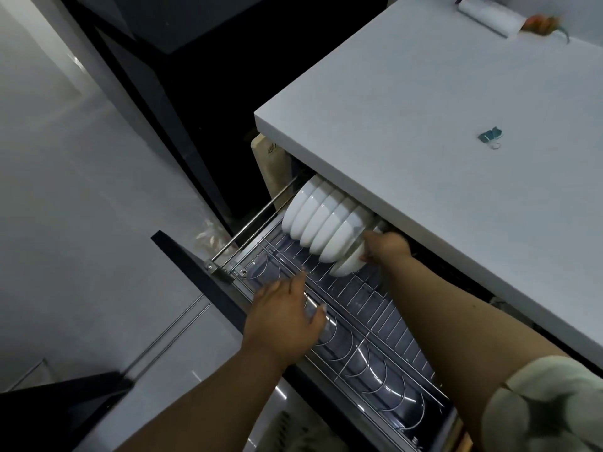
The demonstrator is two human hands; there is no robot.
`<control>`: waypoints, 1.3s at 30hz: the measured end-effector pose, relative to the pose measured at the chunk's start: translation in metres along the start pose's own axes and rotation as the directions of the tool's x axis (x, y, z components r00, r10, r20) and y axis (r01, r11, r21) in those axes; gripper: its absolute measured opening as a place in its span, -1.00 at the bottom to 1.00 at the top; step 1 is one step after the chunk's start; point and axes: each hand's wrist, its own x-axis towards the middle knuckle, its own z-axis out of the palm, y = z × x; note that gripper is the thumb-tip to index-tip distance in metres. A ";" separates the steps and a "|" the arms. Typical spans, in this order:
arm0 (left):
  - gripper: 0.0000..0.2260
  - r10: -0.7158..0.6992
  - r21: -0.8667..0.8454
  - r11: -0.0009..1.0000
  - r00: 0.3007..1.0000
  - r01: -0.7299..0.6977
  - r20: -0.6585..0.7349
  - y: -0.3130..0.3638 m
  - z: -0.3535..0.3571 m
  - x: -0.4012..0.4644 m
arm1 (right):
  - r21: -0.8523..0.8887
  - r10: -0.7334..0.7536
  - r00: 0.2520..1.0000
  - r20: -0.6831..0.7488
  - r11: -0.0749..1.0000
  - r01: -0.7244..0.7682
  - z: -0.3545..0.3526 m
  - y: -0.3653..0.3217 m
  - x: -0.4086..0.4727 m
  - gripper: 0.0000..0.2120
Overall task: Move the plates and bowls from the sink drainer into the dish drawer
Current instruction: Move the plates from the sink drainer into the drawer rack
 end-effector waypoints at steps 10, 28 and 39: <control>-0.38 0.008 0.014 1.000 1.000 -0.008 0.004 -0.002 0.000 0.001 | -0.245 0.088 0.984 0.156 0.968 -0.048 0.014 -0.027 0.016 -0.54; -0.49 -0.037 -0.015 0.999 0.998 0.036 -0.041 0.008 -0.008 -0.002 | -0.181 -0.134 0.991 0.002 0.975 0.132 0.000 0.041 -0.062 -0.37; -0.56 -0.045 -0.235 0.971 0.998 0.035 -0.037 0.028 -0.011 -0.034 | -0.090 -0.176 0.981 0.078 0.979 0.183 -0.045 0.109 -0.109 -0.71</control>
